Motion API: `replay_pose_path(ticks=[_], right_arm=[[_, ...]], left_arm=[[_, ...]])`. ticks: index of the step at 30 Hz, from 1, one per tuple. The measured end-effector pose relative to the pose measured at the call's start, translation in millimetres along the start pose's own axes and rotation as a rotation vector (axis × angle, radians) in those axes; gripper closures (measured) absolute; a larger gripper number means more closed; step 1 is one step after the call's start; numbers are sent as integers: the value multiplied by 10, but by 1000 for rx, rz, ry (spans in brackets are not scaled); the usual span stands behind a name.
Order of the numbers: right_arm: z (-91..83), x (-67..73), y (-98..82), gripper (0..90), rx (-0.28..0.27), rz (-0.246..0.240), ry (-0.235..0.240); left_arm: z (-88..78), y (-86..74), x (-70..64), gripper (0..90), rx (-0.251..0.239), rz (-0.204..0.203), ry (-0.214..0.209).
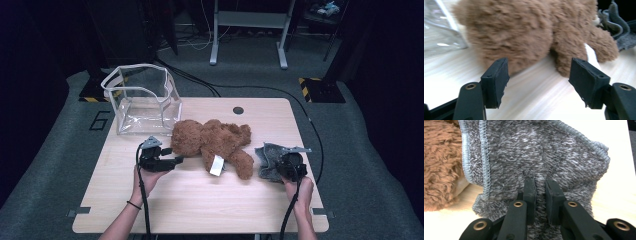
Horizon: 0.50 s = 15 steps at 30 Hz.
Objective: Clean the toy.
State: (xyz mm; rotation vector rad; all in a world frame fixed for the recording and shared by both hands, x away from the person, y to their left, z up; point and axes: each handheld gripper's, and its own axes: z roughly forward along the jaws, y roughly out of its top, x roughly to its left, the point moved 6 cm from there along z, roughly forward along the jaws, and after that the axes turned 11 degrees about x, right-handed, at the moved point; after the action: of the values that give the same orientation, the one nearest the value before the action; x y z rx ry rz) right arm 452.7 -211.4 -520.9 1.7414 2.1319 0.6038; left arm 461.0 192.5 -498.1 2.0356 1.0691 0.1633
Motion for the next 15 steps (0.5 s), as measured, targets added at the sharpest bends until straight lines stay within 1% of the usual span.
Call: replay_pose_path(ticks=[2, 3, 5, 6, 7, 8, 9, 10, 11, 13, 15], right_arm=[[8, 9, -14, 799, -4, 1, 6], [9, 11, -23, 799, 4, 1, 3], [17, 32, -37, 800, 4, 10, 8], [23, 23, -33, 801, -3, -4, 6], [21, 27, -34, 801, -2, 0, 7], [21, 28, -30, 801, -6, 0, 10], [13, 36, -32, 801, -2, 9, 11], [10, 38, -28, 801, -7, 6, 12], [4, 47, -21, 801, -12, 3, 17], [-11, 68, -16, 801, -11, -1, 18], [-23, 96, -10, 801, -11, 1, 24]], left_arm=[[39, -1, -67, 303, 6, 15, -11], [70, -1, -120, 301, 9, 15, -19], [136, 7, -198, 298, 12, 24, -36], [173, 8, -233, 297, 20, 36, -37], [215, 8, -275, 297, 28, 43, -48], [263, 5, -309, 297, 39, 52, -51], [303, 2, -333, 297, 48, 52, -50], [374, -5, -369, 297, 64, 50, -54], [430, -10, -389, 298, 77, 59, -52], [529, -20, -426, 308, 101, 64, -55], [642, -30, -463, 319, 121, 67, -44]])
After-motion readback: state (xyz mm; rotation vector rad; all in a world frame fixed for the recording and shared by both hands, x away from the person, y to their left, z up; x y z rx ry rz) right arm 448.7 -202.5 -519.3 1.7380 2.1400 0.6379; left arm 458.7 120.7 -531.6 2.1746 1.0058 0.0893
